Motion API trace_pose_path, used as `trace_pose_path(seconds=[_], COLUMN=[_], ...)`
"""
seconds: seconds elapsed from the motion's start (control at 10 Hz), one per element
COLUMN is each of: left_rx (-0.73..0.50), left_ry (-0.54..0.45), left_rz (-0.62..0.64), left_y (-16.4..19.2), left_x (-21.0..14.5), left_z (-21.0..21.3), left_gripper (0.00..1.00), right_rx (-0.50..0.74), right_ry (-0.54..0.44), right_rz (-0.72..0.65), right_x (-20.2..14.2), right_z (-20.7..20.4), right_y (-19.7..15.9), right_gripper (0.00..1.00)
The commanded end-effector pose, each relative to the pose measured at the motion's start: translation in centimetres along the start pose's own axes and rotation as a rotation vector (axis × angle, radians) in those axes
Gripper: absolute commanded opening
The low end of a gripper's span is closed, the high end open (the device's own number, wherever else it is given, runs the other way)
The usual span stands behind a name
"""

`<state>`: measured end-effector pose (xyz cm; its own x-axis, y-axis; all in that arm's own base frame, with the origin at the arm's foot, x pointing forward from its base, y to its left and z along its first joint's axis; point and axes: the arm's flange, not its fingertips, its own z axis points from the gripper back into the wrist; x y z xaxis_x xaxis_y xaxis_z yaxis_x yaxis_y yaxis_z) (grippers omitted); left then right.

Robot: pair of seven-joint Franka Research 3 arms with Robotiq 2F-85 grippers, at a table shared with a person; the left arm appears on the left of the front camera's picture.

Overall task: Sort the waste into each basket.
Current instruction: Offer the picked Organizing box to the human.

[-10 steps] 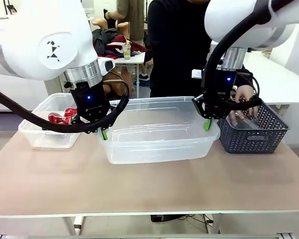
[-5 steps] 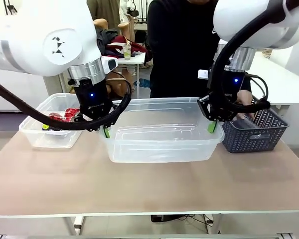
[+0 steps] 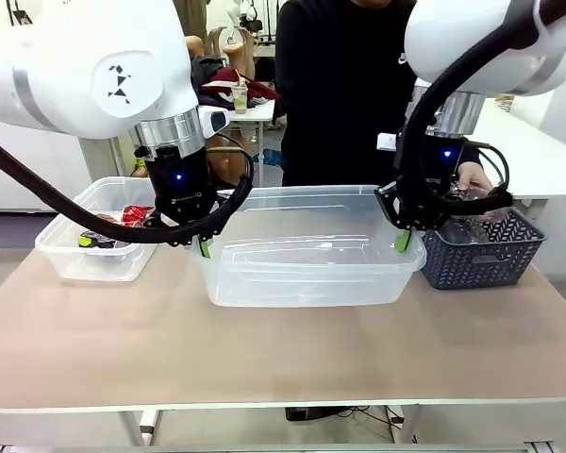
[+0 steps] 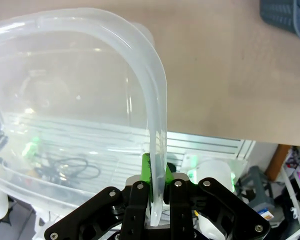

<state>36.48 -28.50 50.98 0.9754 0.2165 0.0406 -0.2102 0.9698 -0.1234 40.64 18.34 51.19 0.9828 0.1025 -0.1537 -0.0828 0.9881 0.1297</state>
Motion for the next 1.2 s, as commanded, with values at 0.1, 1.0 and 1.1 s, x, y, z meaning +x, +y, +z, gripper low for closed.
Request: trace_pose_path(seconds=[0.1,1.0,1.1], left_rx=[-0.015,-0.015,-0.015], left_ry=[-0.011,-0.011,-0.011], left_rz=[0.023,0.023,0.023], left_y=[0.55,0.55,0.55], left_x=[0.10,0.10,0.10], left_z=[-0.02,-0.02,-0.02], left_gripper=[0.04,0.04,0.04], right_rx=[0.008,0.008,0.008], right_ry=[0.006,0.006,0.006], right_rz=[0.013,0.013,0.013], right_x=[-0.42,-0.42,-0.42], right_z=[0.20,0.20,0.20], right_y=[0.32,0.32,0.32], right_gripper=[0.05,0.05,0.05])
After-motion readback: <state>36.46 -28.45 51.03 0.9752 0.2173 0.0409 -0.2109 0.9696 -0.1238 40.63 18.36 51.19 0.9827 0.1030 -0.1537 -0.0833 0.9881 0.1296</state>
